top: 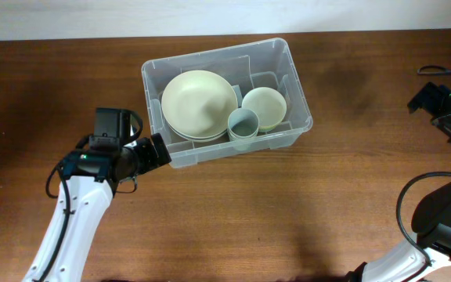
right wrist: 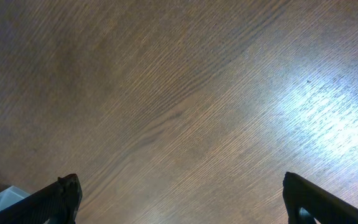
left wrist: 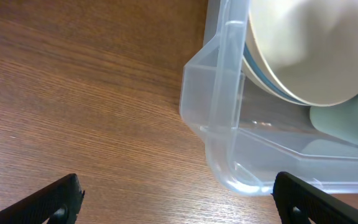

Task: Pack container

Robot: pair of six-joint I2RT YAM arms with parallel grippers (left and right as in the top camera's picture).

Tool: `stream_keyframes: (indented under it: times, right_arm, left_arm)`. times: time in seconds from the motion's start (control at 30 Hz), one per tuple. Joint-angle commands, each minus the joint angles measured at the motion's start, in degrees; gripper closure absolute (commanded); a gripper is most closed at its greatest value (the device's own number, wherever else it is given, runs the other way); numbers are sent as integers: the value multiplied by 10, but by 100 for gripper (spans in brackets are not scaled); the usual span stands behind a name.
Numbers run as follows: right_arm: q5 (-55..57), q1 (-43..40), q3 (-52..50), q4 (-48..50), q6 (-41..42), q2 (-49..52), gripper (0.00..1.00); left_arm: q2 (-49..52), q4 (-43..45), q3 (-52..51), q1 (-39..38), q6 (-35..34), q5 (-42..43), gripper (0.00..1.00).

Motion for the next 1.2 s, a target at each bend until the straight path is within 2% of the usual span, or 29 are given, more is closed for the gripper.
stream_keyframes:
  times: [0.0,0.23,0.43,0.6,0.77,0.9,1.0,1.17]
  right_arm:
    - [1,-2,-2,0,-4,-8,1]
    - [1,-2,-2,0,-4,-8,1]
    - [1,-2,-2,0,-4,-8,1]
    - [1,-2,-2,0,-4,-8,1]
    - [1,-2,-2,0,-4,-8,1]
    - [1,-2,-2,0,-4,-8,1]
    - [1,-2,-2,0,-4,-8,1]
    - [1,-2,-2,0,-4,-8,1]
  left_arm:
    - [3,2,-2,2,-5,12,0]
    - [3,50,-2,2,90,16,0]
    - [3,136,-2,1,200,83,0]
    - [-4,158,-2,-2,209,88,0]
    - [-21,158,-2,-2,217,45,0]
    - [-50,171,-9,-2,249,32,0]
    - [-79,221,-39,-2,273,31,0]
    - [-144,392,-149,-2,281,31,0]
